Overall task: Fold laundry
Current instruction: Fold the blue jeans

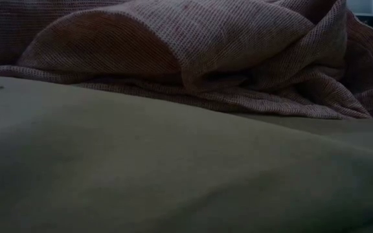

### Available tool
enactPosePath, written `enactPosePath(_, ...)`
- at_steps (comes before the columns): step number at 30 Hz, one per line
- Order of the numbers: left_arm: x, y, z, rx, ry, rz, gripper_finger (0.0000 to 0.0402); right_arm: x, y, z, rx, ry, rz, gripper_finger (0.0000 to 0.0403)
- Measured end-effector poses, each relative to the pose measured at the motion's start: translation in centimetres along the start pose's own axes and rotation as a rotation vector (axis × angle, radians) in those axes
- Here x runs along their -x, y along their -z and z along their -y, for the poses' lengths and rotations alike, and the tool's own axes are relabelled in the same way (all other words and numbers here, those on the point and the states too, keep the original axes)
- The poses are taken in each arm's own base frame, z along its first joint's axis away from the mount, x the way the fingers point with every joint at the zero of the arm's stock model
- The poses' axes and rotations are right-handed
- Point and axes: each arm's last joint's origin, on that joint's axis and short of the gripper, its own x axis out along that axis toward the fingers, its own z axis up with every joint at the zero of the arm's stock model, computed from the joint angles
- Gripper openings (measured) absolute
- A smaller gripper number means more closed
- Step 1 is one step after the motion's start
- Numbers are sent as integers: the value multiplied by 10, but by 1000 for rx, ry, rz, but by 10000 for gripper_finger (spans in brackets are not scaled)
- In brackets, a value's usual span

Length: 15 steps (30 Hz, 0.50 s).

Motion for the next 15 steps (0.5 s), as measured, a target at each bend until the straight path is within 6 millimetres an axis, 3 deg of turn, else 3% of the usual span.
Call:
enactPosePath(4, -1, 4, 13, -33, 45, -19, 133, 0, 1, 0, 8, 4, -46, 112)
enactPosePath(9, -2, 10, 34, -136, 170, -52, 133, 3, 5, -2, 17, 0, -148, 122)
enactPosePath(15, 0, 28, 66, -278, 295, -146, 133, 33, 5, -5, 22, -126, 6, 122)
